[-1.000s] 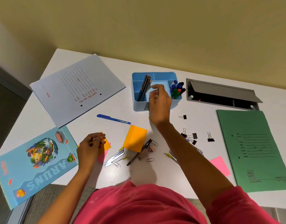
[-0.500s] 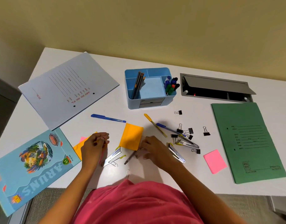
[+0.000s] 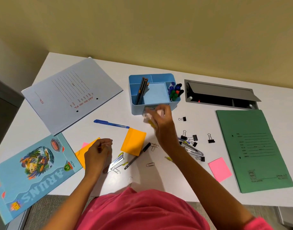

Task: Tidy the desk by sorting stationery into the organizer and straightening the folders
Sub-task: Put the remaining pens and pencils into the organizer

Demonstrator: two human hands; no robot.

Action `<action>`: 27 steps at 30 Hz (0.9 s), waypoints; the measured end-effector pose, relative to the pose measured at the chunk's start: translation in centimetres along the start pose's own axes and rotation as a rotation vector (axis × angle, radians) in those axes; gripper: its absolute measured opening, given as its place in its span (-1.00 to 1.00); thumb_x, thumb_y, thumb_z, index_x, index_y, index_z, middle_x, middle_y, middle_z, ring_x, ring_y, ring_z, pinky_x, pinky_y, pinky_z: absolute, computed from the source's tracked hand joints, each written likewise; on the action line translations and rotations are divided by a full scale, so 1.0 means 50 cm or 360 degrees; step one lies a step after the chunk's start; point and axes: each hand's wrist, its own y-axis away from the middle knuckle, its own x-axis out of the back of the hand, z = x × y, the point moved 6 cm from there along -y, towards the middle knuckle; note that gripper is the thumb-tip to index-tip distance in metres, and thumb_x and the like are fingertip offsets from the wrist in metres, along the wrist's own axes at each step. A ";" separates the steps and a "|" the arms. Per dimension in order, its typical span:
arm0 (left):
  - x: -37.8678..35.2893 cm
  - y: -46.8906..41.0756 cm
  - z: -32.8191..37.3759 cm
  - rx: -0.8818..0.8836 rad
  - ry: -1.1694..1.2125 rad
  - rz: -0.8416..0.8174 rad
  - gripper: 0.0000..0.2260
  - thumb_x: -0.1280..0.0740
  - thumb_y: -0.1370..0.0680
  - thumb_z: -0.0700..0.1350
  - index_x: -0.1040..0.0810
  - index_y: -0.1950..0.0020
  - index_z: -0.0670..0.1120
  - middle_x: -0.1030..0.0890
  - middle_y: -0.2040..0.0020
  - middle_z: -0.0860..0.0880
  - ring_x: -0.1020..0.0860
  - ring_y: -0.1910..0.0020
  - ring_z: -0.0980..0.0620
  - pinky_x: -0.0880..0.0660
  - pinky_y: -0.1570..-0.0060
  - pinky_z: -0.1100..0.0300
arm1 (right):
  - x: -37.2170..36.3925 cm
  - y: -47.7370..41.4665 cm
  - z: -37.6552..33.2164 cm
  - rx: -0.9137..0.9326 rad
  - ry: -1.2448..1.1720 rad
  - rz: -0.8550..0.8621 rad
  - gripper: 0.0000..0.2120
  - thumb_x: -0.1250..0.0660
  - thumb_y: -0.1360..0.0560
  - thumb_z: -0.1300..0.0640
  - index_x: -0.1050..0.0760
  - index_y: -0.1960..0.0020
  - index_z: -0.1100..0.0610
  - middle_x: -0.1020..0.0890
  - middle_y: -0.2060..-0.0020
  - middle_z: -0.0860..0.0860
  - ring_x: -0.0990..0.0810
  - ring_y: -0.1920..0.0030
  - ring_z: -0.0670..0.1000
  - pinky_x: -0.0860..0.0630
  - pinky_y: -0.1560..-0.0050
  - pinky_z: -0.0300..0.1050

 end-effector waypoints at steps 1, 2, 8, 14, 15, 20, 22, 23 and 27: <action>-0.002 0.001 0.004 -0.0037 -0.0039 -0.0005 -0.80 -0.26 -0.55 -0.19 -0.61 -0.10 -0.03 -0.65 -0.09 0.01 -0.58 -0.06 0.05 -0.44 -0.05 0.26 | 0.006 -0.027 -0.010 0.0021 -0.0040 0.0072 -0.69 -0.26 -0.54 0.40 -0.54 -0.23 0.19 -0.45 -0.11 0.23 -0.55 -0.13 0.12 -0.60 -0.08 -0.09; -0.005 0.002 0.008 -0.0079 -0.0076 -0.0025 -0.79 -0.28 -0.52 -0.12 -0.61 -0.12 -0.03 -0.65 -0.10 0.01 -0.58 -0.10 0.03 -0.45 -0.10 0.19 | 0.011 -0.055 -0.015 -0.0039 -0.0171 0.0103 -0.68 -0.21 -0.58 0.35 -0.53 -0.24 0.08 -0.44 -0.11 0.13 -0.52 -0.16 0.06 -0.56 -0.11 -0.16; -0.043 -0.013 -0.020 -0.0358 -0.0994 -0.0271 -0.44 -0.27 -0.50 0.15 -0.33 -0.45 -0.02 -0.22 -0.53 -0.06 -0.15 -0.52 -0.10 -0.15 -0.44 -0.10 | -0.055 -0.147 -0.015 -0.0194 0.0045 -0.0291 -0.76 -0.23 -0.58 0.13 -0.35 -0.24 0.06 -0.45 -0.19 0.05 -0.48 -0.21 0.05 -0.55 0.13 -0.29; -0.054 -0.015 -0.056 -0.0414 -0.1152 -0.0328 -0.34 -0.09 -0.48 0.28 -0.19 -0.52 0.01 -0.05 -0.58 -0.02 -0.03 -0.56 -0.08 -0.02 -0.47 -0.13 | -0.120 -0.148 -0.007 -0.0043 0.0553 -0.0462 -0.60 -0.27 -0.57 0.26 -0.26 -0.36 0.22 -0.45 -0.26 0.17 -0.45 -0.24 0.10 -0.46 -0.23 -0.06; -0.053 -0.015 -0.056 -0.0420 -0.1144 -0.0325 -0.34 -0.06 -0.48 0.28 -0.19 -0.52 0.01 -0.06 -0.58 -0.02 -0.03 -0.56 -0.08 0.00 -0.47 -0.12 | -0.126 -0.143 -0.008 -0.0042 0.0558 -0.0494 -0.62 -0.27 -0.56 0.28 -0.28 -0.35 0.24 -0.45 -0.26 0.19 -0.45 -0.25 0.13 -0.44 -0.24 -0.03; -0.052 -0.013 -0.058 -0.0434 -0.1072 -0.0291 -0.44 -0.13 -0.55 0.16 -0.21 -0.52 0.00 -0.08 -0.57 -0.03 -0.03 -0.56 -0.07 0.01 -0.47 -0.12 | -0.149 -0.120 0.001 0.0055 0.0701 -0.0559 -0.67 -0.26 -0.55 0.31 -0.36 -0.30 0.25 -0.46 -0.24 0.19 -0.43 -0.25 0.15 -0.40 -0.27 -0.05; -0.054 -0.012 -0.058 -0.0436 -0.1060 -0.0284 -0.49 -0.19 -0.59 0.08 -0.21 -0.52 -0.01 -0.08 -0.57 -0.03 -0.03 -0.56 -0.08 0.01 -0.47 -0.13 | -0.155 -0.100 -0.001 0.0081 0.0717 -0.0653 -0.70 -0.35 -0.51 0.23 -0.45 -0.22 0.16 -0.55 -0.15 0.10 -0.49 -0.18 0.07 -0.42 -0.21 -0.11; -0.054 -0.011 -0.058 -0.0437 -0.1055 -0.0280 -0.49 -0.20 -0.59 0.05 -0.21 -0.52 -0.01 -0.08 -0.57 -0.04 -0.03 -0.56 -0.08 0.01 -0.48 -0.12 | -0.156 -0.094 -0.005 0.0062 0.0680 -0.0696 -0.73 -0.39 -0.47 0.18 -0.50 -0.16 0.11 -0.59 -0.09 0.05 -0.52 -0.13 0.03 -0.44 -0.16 -0.13; -0.052 -0.010 -0.050 -0.0436 -0.1020 -0.0242 -0.54 -0.14 -0.61 0.05 -0.27 -0.49 -0.03 -0.14 -0.56 -0.05 -0.09 -0.55 -0.09 -0.03 -0.47 -0.11 | -0.143 -0.092 -0.005 0.0024 0.0660 -0.0561 -0.79 -0.39 -0.46 0.27 -0.54 -0.09 0.23 -0.60 -0.01 0.14 -0.53 -0.07 0.11 -0.47 -0.11 -0.07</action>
